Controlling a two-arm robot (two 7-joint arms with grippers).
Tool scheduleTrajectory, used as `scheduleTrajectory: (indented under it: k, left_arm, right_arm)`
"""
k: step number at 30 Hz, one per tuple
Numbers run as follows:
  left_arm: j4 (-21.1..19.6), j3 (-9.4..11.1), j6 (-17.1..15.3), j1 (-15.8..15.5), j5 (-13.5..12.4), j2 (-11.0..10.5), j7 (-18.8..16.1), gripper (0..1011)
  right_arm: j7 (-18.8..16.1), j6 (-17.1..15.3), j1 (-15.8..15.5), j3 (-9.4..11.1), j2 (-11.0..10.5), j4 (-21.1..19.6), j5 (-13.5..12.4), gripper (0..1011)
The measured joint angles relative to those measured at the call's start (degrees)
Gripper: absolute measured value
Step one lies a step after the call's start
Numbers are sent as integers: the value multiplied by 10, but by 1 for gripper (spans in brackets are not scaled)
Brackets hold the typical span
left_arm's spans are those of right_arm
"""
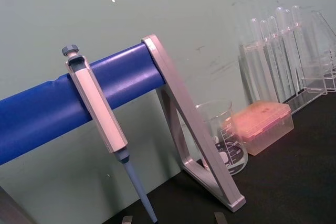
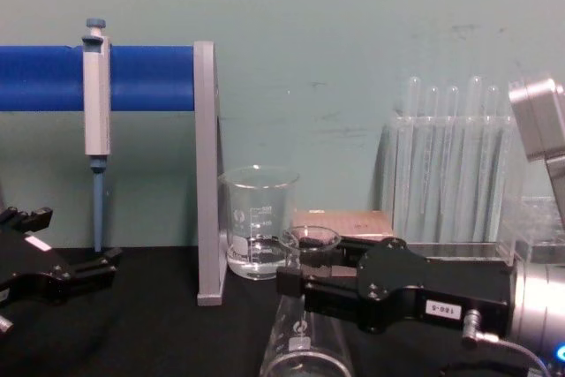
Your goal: Grasp the erlenmeyer flask with one hand, shake it three times, then place it back.
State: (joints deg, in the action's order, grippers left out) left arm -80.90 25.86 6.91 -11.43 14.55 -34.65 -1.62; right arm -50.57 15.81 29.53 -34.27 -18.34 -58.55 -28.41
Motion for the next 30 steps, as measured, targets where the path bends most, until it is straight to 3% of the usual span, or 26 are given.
scheduleTrajectory:
  k: [6, 22, 26, 30]
  left_arm:
    - [0, 0, 0, 0, 0, 0, 0, 1001]
    - [0, 0, 0, 0, 0, 0, 0, 1001]
    - [0, 0, 0, 0, 0, 0, 0, 1001]
    - [0, 0, 0, 0, 0, 0, 0, 1001]
  right_arm:
    - [0, 0, 0, 0, 0, 0, 0, 449]
    - [1, -3, -1, 1, 0, -2, -2, 449]
    - [5, -11, -8, 9, -1, -14, -14, 450]
    - [36, -21, -23, 24, -6, -53, -23, 449]
